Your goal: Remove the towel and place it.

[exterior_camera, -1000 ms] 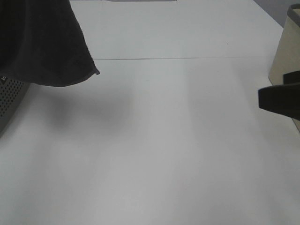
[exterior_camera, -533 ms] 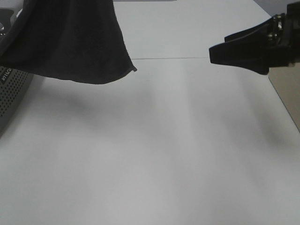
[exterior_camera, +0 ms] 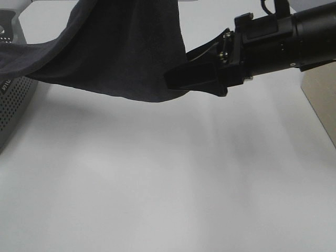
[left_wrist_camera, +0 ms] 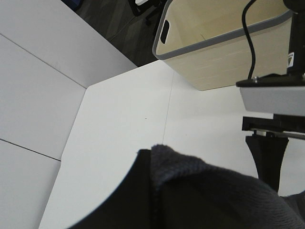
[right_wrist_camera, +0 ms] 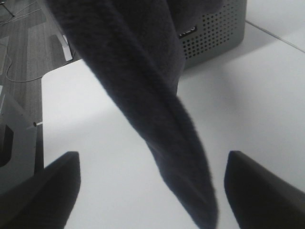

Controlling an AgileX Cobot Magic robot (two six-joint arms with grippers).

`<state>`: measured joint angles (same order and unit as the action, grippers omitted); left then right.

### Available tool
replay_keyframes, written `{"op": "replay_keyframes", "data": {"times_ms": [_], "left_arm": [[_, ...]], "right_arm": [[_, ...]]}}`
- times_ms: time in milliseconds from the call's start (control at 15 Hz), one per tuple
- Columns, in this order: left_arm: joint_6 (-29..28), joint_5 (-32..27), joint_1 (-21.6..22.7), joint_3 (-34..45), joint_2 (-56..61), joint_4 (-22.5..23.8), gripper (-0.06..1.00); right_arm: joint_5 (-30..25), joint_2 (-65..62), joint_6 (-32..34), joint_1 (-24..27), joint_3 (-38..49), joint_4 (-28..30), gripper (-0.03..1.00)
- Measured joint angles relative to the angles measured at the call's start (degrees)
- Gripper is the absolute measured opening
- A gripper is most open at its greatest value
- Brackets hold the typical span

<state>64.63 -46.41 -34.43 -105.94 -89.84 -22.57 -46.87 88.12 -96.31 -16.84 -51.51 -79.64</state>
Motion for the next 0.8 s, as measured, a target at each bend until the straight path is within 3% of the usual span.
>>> {"op": "replay_keyframes", "data": {"times_ms": [133,600,800], "left_arm": [[0.00,0.11,0.00,0.00,-0.11,-0.06,0.00],[0.00,0.46,0.00,0.00,-0.11,0.29,0.00],[0.00,0.52,0.00,0.00,-0.11,2.18,0.00]], "right_arm": [[-0.06,1.78,0.00,-2.75,-1.95,-0.06,0.80],[0.11,5.21,0.00,-3.27,-2.46,1.89,0.75],[0.00,5.21,0.00,-3.27,-2.46,2.01,0.44]]}}
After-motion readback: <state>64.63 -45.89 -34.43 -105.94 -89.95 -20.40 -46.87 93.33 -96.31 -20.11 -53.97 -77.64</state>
